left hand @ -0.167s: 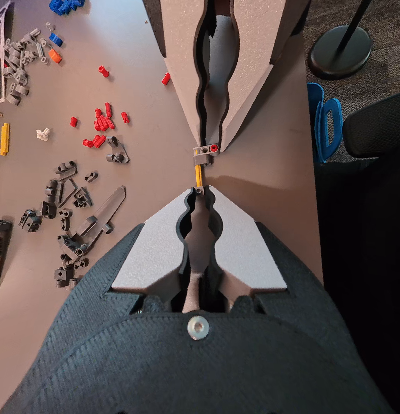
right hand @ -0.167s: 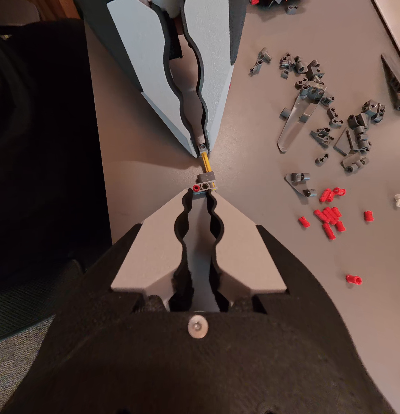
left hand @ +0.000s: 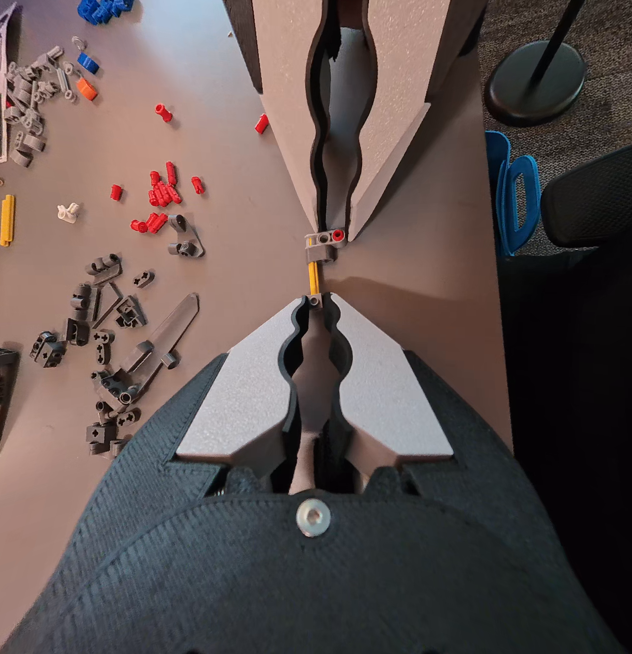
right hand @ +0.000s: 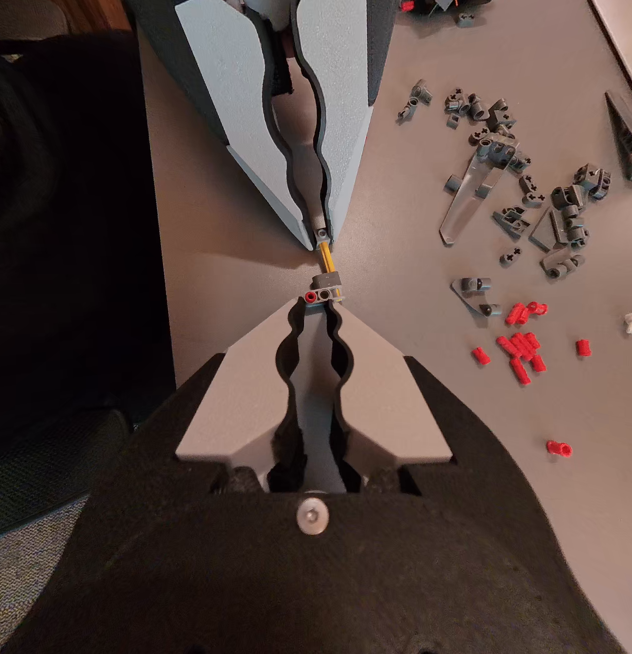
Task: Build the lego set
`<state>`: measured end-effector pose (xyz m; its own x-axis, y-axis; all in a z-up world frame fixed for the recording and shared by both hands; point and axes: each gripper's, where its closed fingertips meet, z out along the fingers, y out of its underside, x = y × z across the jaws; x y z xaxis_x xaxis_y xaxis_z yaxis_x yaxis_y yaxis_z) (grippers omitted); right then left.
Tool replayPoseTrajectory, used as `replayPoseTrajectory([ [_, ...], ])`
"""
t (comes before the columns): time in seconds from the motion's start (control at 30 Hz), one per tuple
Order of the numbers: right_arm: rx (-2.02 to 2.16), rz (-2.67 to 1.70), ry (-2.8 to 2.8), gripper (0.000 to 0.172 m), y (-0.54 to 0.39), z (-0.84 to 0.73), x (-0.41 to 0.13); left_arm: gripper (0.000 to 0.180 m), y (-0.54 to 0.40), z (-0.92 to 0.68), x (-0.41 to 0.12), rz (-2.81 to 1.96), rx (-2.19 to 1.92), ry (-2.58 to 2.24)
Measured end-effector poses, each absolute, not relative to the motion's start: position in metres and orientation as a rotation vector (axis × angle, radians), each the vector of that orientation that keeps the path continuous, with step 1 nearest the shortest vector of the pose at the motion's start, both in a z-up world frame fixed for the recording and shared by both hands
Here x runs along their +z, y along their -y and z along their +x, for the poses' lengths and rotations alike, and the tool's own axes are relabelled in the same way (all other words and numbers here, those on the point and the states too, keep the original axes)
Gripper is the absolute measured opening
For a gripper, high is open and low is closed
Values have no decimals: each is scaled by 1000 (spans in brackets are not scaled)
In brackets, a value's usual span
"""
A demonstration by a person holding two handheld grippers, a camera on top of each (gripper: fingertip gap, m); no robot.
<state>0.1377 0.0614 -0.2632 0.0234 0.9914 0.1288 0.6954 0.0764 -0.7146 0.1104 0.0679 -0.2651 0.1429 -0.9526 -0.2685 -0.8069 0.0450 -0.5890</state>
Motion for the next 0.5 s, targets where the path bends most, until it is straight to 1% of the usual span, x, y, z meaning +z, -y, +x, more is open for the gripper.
replayPoseTrajectory([
  [0.5, 657, -1605, 1812, 8, -56, 125, -263, 7, -67, 114, -265, -1765, -311, -1760],
])
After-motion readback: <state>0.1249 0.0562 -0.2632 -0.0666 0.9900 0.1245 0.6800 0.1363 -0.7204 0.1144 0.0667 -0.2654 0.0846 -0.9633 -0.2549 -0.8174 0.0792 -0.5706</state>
